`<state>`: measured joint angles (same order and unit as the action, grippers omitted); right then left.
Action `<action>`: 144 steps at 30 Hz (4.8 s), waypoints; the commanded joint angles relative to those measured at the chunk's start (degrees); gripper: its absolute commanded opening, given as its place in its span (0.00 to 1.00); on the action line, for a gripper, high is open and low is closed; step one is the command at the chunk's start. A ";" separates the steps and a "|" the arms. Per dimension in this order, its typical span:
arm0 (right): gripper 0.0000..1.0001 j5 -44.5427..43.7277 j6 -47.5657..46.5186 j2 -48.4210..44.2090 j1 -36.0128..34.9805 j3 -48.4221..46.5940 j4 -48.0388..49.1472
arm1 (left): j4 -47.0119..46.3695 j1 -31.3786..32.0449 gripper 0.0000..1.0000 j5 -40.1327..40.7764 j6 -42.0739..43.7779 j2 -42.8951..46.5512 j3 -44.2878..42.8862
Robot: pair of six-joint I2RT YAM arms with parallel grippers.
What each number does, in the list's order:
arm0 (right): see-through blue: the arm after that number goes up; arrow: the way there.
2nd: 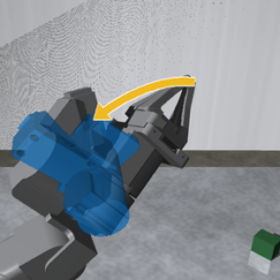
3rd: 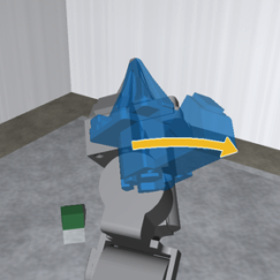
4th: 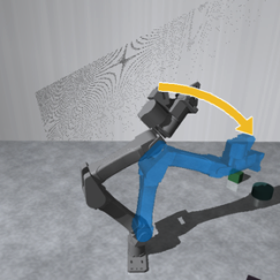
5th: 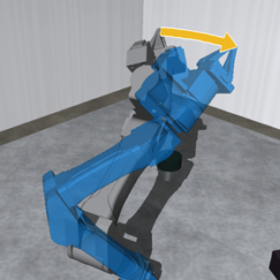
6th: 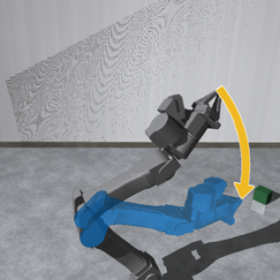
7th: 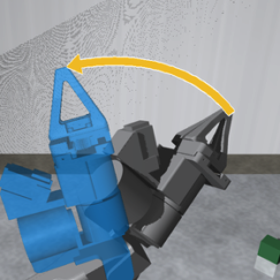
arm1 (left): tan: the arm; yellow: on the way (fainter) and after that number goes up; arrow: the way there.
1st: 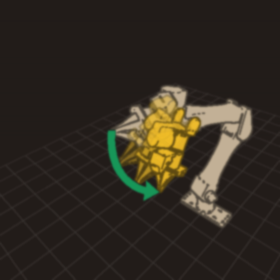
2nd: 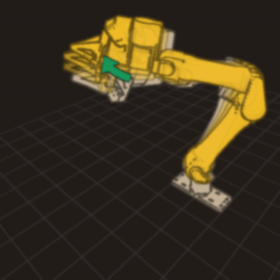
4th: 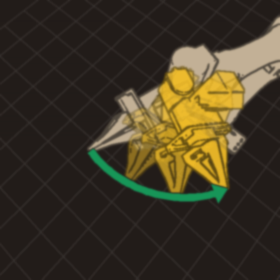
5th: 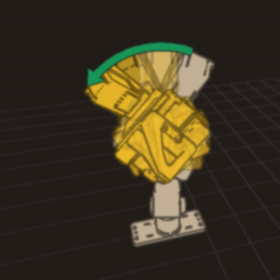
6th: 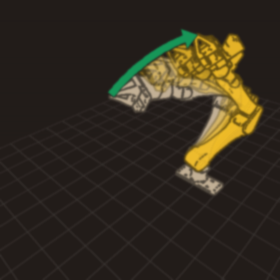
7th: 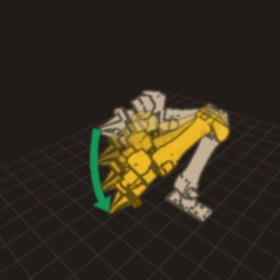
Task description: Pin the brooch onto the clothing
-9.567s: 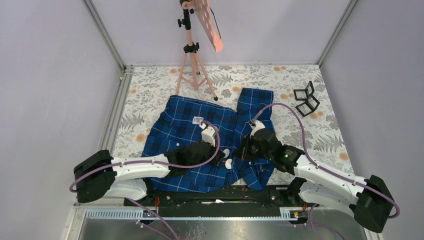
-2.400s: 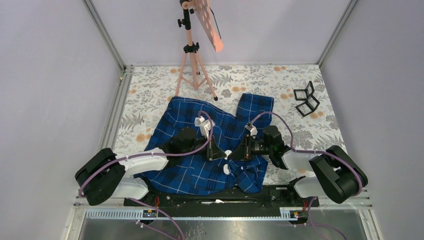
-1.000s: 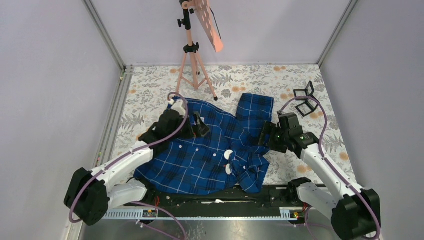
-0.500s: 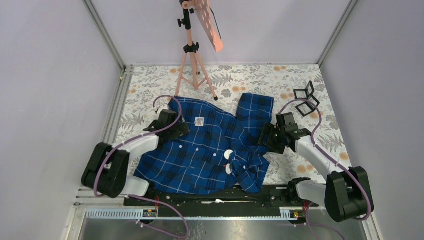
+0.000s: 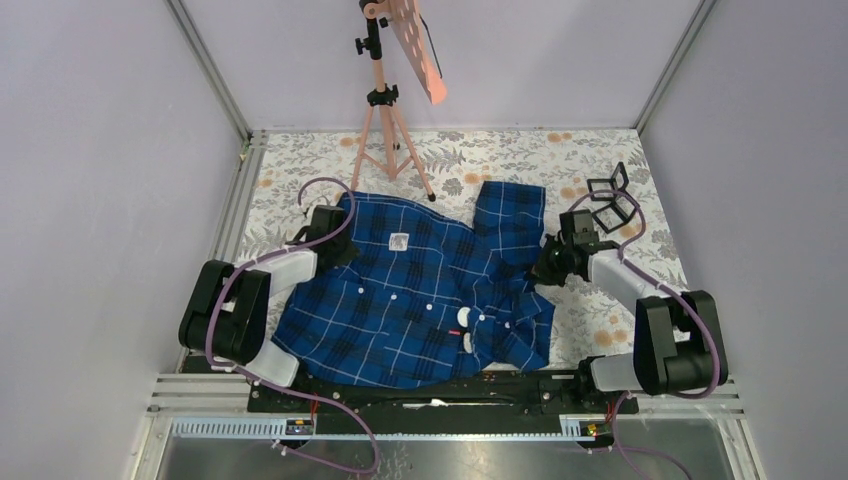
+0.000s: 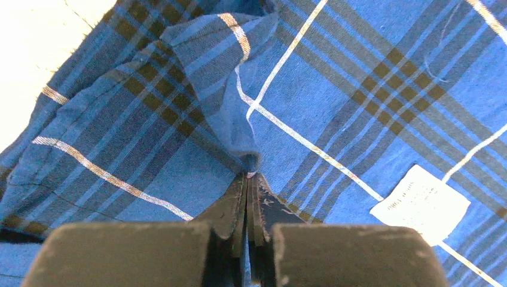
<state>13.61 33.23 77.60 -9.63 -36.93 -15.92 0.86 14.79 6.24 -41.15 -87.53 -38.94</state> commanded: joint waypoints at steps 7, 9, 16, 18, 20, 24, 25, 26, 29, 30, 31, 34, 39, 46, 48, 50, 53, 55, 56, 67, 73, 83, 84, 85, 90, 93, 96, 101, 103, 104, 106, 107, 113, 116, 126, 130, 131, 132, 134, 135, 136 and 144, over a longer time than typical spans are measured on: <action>0.00 -0.19 -6.14 8.17 7.36 -11.36 0.01 | -1.74 -2.74 0.00 -1.82 1.58 -0.93 -3.19; 0.14 1.08 -7.24 7.64 7.34 -12.47 -1.35 | -1.32 -2.68 0.00 -3.17 2.05 -1.06 -3.69; 0.69 -2.16 -10.54 -3.90 7.36 -10.69 -8.64 | 1.39 -0.97 0.45 -5.98 3.55 2.77 -6.12; 0.76 -1.73 -10.55 -7.59 7.34 -9.82 -12.52 | 4.41 0.99 0.57 -4.94 4.92 4.51 -7.48; 0.77 -0.97 -9.94 -10.53 7.34 -8.79 -15.82 | 7.64 4.23 0.62 -3.87 6.01 5.67 -9.10; 0.77 3.38 -8.38 -16.28 7.26 -5.14 -19.60 | 12.61 11.10 0.76 -1.45 6.75 8.09 -9.71; 0.77 4.52 -8.00 -17.42 7.21 -4.17 -20.06 | 13.36 12.39 0.80 -1.26 6.53 8.68 -9.10; 0.77 5.33 -7.71 -18.28 7.06 -3.21 -20.49 | 13.95 13.66 0.81 -0.98 6.12 9.27 -8.44; 0.78 5.82 -7.09 -19.95 6.34 -0.33 -20.91 | 15.87 16.38 0.82 0.72 4.85 11.16 -6.25; 0.78 5.94 -6.87 -20.12 6.15 0.48 -20.76 | 16.39 16.78 0.82 1.29 4.52 11.57 -5.46; 0.78 5.94 -6.68 -20.13 5.73 1.19 -20.31 | 16.64 17.00 0.82 1.55 4.21 11.81 -4.76; 0.77 5.99 -5.75 -18.83 4.07 2.62 -18.45 | 17.31 17.18 0.79 0.58 4.09 11.34 -3.43; 0.72 4.20 -4.28 -14.11 -2.58 1.66 -15.03 | 17.15 17.98 0.61 -1.41 5.00 8.01 -3.28; 0.25 -4.06 -3.97 -10.01 -4.26 1.28 -14.36 | 16.94 17.62 0.39 -0.70 5.87 5.55 -2.74; 0.11 -8.71 -3.56 -12.47 -4.26 2.21 -15.17 | 17.51 17.35 0.33 0.12 5.91 5.72 -2.06; 0.08 -12.15 -3.07 -14.72 -4.28 3.40 -15.45 | 17.39 17.00 0.32 0.35 5.91 5.94 -0.97; 0.07 -14.30 -2.36 -14.21 -4.09 3.75 -16.88 | 16.89 16.28 0.31 0.00 5.72 6.19 0.49; 0.07 -12.51 -2.16 -11.80 -4.08 3.29 -17.38 | 16.46 15.91 0.31 -0.21 5.70 6.65 1.14; 0.07 -11.28 -2.07 -10.81 -4.08 3.19 -17.44 | 16.26 15.89 0.31 -0.26 5.82 6.91 1.22; 0.75 -6.99 -2.37 -19.58 -4.18 -0.23 -24.64 | 20.91 21.53 0.71 4.26 11.60 14.72 -7.65; 0.84 -4.69 0.79 -27.38 -4.43 4.19 -29.55 | 20.65 27.01 0.83 2.24 12.38 15.00 -12.12; 0.74 -0.18 5.41 -21.40 -5.05 10.32 -17.22 | 10.07 27.43 0.87 -8.28 5.45 3.19 -9.98; 0.69 -0.64 5.27 -19.66 -5.10 10.40 -15.62 | 9.41 27.20 0.87 -8.25 5.09 1.78 -9.89; 0.64 -0.94 5.07 -17.63 -5.06 10.29 -14.29 | 8.42 26.76 0.87 -8.26 4.73 0.55 -9.67; 0.24 -2.93 3.88 -9.37 -5.05 5.99 -10.64 | 4.67 22.12 0.87 -9.80 3.46 -5.20 -8.74; 0.14 -6.58 1.30 -5.92 -5.05 1.14 -11.68 | 4.38 19.33 0.87 -8.54 4.23 -6.55 -9.22; 0.11 -11.33 -1.53 -1.33 -4.89 -4.16 -14.04 | 4.13 16.85 0.87 -7.27 4.56 -7.64 -10.02; 0.13 -13.30 -4.36 4.40 -3.25 -7.87 -15.56 | 3.05 14.14 0.87 -6.60 5.32 -8.69 -10.84; 0.26 -13.31 -4.73 3.94 -2.18 -7.74 -16.04 | 3.12 14.13 0.87 -6.59 6.56 -8.26 -11.27; 0.36 -13.26 -4.91 3.18 -1.88 -7.65 -16.59 | 3.06 14.17 0.87 -6.98 7.15 -7.88 -11.40; 0.63 -13.26 -5.10 1.23 -1.81 -7.22 -18.21 | 2.93 14.49 0.87 -7.67 8.55 -6.59 -11.36; 0.70 -13.33 -5.07 0.05 -1.80 -6.74 -19.19 | 2.92 14.86 0.87 -7.80 9.53 -5.69 -11.26; 0.75 -9.24 -2.41 -12.84 -2.64 -1.67 -23.63 | 6.63 20.75 0.88 -4.37 13.45 1.98 -11.74; 0.75 -7.94 1.02 -18.27 -5.59 0.33 -25.45 | 7.81 23.99 0.88 -2.73 14.24 5.31 -11.48; 0.75 -2.36 11.97 -21.79 -10.71 8.66 -9.05 | 3.96 25.90 0.88 -10.12 11.15 8.35 -8.40; 0.72 0.51 13.48 -16.63 -11.42 9.16 -1.44 | 3.38 25.99 0.88 -10.17 10.43 9.48 -6.63; 0.71 1.02 13.52 -15.41 -11.55 9.09 -0.40 | 3.47 25.99 0.88 -10.10 10.39 10.00 -6.20; 0.70 1.15 13.52 -14.36 -11.79 9.08 0.35 | 3.56 25.99 0.88 -9.90 10.41 10.53 -5.72; 0.65 0.84 13.38 -12.71 -12.15 9.23 1.01 | 3.86 25.99 0.88 -9.55 10.38 11.45 -5.04; 0.58 0.89 13.17 -11.95 -12.23 9.31 0.72 | 4.29 25.99 0.88 -9.31 10.38 11.84 -4.87; 0.47 0.77 12.92 -11.53 -12.33 9.50 0.11 | 4.71 25.95 0.88 -9.05 10.43 12.17 -4.77; 0.01 -3.65 13.33 -18.76 -12.52 15.53 -9.22 | 6.82 25.95 0.89 -6.97 10.08 15.48 -4.21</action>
<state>12.67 46.04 63.44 -21.67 -24.01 -18.94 7.97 40.58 -2.63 -30.52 -75.29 -43.35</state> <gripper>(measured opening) 0.038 0.884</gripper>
